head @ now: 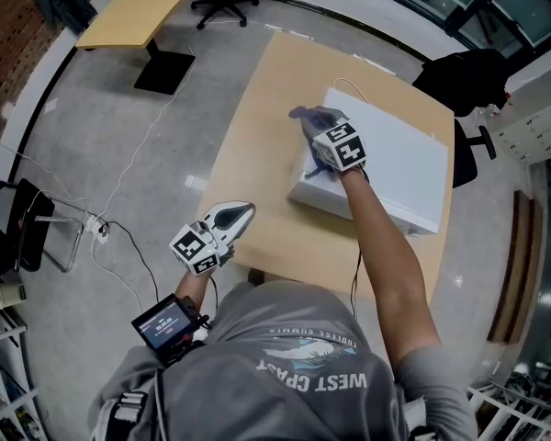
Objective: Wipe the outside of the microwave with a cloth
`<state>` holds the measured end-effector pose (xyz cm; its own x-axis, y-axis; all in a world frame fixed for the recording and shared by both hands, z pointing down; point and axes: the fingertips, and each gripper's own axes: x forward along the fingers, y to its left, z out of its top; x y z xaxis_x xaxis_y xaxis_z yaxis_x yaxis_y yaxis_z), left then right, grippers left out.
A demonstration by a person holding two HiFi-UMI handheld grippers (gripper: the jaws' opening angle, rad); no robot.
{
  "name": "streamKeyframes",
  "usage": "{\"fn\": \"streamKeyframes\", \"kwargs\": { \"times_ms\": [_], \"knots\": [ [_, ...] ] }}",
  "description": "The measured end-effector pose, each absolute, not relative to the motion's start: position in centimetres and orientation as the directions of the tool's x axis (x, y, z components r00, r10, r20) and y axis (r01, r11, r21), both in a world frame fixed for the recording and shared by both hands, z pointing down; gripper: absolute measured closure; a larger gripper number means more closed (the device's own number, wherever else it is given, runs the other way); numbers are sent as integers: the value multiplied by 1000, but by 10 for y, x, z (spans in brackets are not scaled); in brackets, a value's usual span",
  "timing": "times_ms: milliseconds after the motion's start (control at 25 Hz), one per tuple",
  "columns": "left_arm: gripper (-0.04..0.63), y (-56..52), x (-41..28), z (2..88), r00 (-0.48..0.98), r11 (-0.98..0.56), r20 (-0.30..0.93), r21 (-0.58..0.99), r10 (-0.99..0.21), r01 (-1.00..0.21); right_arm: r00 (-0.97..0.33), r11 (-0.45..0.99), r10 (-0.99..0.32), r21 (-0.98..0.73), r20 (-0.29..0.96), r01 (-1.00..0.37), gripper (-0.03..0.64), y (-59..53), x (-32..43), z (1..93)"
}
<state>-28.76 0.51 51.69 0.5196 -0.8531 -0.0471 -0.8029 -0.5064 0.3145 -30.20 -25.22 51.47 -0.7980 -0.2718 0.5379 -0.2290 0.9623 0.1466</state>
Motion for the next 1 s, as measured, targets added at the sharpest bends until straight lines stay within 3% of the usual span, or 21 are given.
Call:
{"fn": "streamKeyframes", "kwargs": {
  "times_ms": [560, 1000],
  "knots": [
    [573, -6, -283, 512, 536, -522, -40, 295, -844, -800, -878, 961, -276, 85, 392, -264, 548, -254, -281, 460],
    [573, -41, -281, 500, 524, -507, -7, 259, -852, -822, -872, 873, -482, -34, 84, -486, 548, -299, -121, 346]
  ]
}}
